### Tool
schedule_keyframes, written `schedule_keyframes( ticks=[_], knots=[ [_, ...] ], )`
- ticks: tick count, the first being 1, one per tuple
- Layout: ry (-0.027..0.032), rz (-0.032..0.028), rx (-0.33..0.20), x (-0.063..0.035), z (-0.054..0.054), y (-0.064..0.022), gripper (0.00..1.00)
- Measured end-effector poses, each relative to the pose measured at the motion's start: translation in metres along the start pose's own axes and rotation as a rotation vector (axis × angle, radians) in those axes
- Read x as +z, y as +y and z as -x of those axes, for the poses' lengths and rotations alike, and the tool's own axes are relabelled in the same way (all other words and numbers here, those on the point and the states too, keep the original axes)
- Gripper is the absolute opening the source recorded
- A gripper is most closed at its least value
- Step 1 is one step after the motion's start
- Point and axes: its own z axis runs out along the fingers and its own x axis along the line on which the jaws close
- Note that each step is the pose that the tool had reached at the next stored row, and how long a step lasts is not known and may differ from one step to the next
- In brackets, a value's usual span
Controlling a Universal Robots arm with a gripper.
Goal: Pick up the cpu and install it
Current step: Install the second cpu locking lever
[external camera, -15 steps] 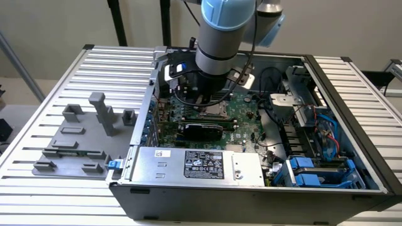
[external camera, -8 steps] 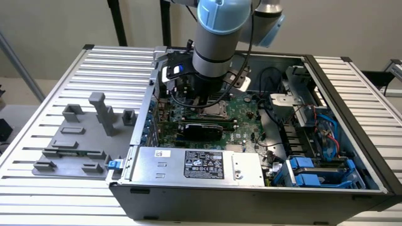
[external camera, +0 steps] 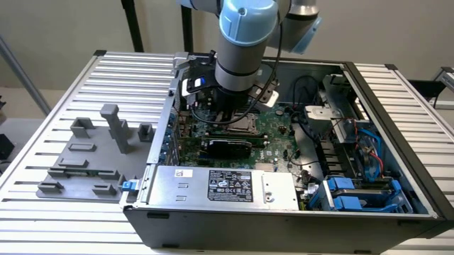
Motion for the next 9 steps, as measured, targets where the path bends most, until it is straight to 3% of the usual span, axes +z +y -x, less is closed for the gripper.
schedule_keyframes(
  ticks=[9],
  knots=[
    [-0.0017, -0.0016, 0.008, 0.0094, 0.0007, -0.0025, 0.11]
  ],
)
